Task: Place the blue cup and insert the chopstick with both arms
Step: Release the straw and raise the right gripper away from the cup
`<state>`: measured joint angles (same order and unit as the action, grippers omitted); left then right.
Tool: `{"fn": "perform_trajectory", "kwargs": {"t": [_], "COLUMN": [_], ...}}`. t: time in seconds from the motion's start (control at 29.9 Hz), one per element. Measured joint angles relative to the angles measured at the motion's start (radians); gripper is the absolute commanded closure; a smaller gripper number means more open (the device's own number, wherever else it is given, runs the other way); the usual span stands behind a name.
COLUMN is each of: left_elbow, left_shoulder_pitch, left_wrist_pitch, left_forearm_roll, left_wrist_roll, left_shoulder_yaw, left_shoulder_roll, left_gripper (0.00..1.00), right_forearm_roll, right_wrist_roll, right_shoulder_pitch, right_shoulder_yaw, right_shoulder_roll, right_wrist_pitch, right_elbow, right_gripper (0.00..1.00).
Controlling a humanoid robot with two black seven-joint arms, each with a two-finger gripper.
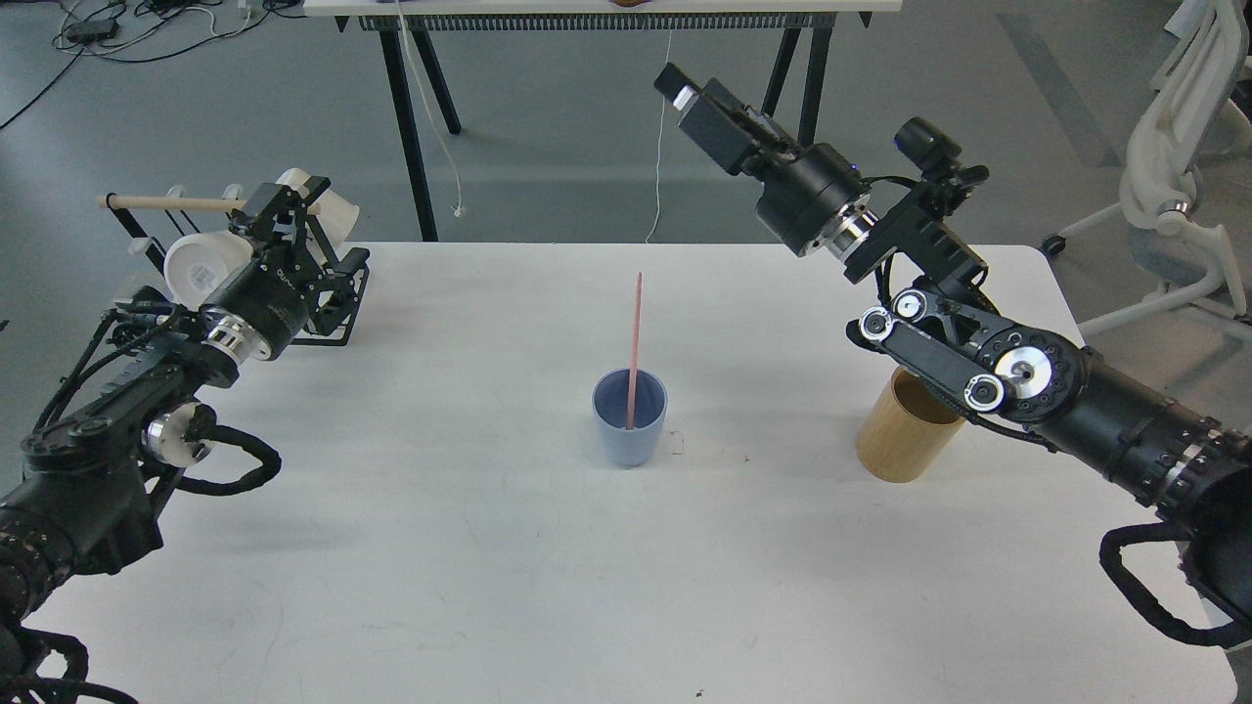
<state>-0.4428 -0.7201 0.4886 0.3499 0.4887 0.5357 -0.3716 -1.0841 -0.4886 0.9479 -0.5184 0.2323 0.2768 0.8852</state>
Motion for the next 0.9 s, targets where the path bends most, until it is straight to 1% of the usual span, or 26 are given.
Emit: {"fn": "perform_trajectory", "kwargs": {"t": [0.07, 0.13, 0.23, 0.33, 0.37, 0.4, 0.5, 0.74, 0.9], "left_elbow": [0.000, 0.001, 0.001, 0.001, 0.001, 0.001, 0.001, 0.001, 0.001], "left_shoulder_pitch": [-0.007, -0.012, -0.020, -0.022, -0.022, -0.022, -0.022, -0.023, -0.023], "left_wrist_pitch": [0.000, 0.000, 0.000, 0.000, 0.000, 0.000, 0.000, 0.000, 0.000], "left_forearm_roll": [0.000, 0.001, 0.001, 0.001, -0.001, -0.003, -0.006, -0.006, -0.006], "left_wrist_roll": [0.000, 0.000, 0.000, 0.000, 0.000, 0.000, 0.000, 0.000, 0.000], "left_shoulder_yaw": [0.000, -0.001, -0.003, 0.001, 0.004, 0.007, 0.020, 0.026, 0.026], "left_shoulder_roll": [0.000, 0.000, -0.003, -0.011, -0.013, -0.014, -0.015, -0.003, -0.002], "left_gripper": [0.03, 0.03, 0.03, 0.03, 0.03, 0.03, 0.03, 0.03, 0.03], "right_forearm_roll": [0.185, 0.373, 0.616, 0.734, 0.750, 0.761, 0.774, 0.814, 0.821], "right_wrist_roll": [0.000, 0.000, 0.000, 0.000, 0.000, 0.000, 0.000, 0.000, 0.000], "right_shoulder_pitch": [-0.008, -0.029, -0.093, -0.148, -0.162, -0.175, -0.198, -0.213, -0.217], "right_shoulder_yaw": [-0.009, -0.009, -0.016, -0.040, -0.043, -0.046, -0.048, -0.068, -0.141], "right_shoulder_roll": [0.058, 0.111, 0.169, 0.224, 0.231, 0.238, 0.245, 0.234, 0.222], "right_wrist_pitch": [-0.052, -0.136, -0.354, -0.636, -0.689, -0.726, -0.760, -0.766, -0.766], "right_elbow": [0.009, 0.030, 0.060, 0.061, 0.058, 0.055, 0.039, 0.012, -0.036], "right_gripper": [0.07, 0.07, 0.05, 0.03, 0.01, 0.01, 0.01, 0.01, 0.01]}}
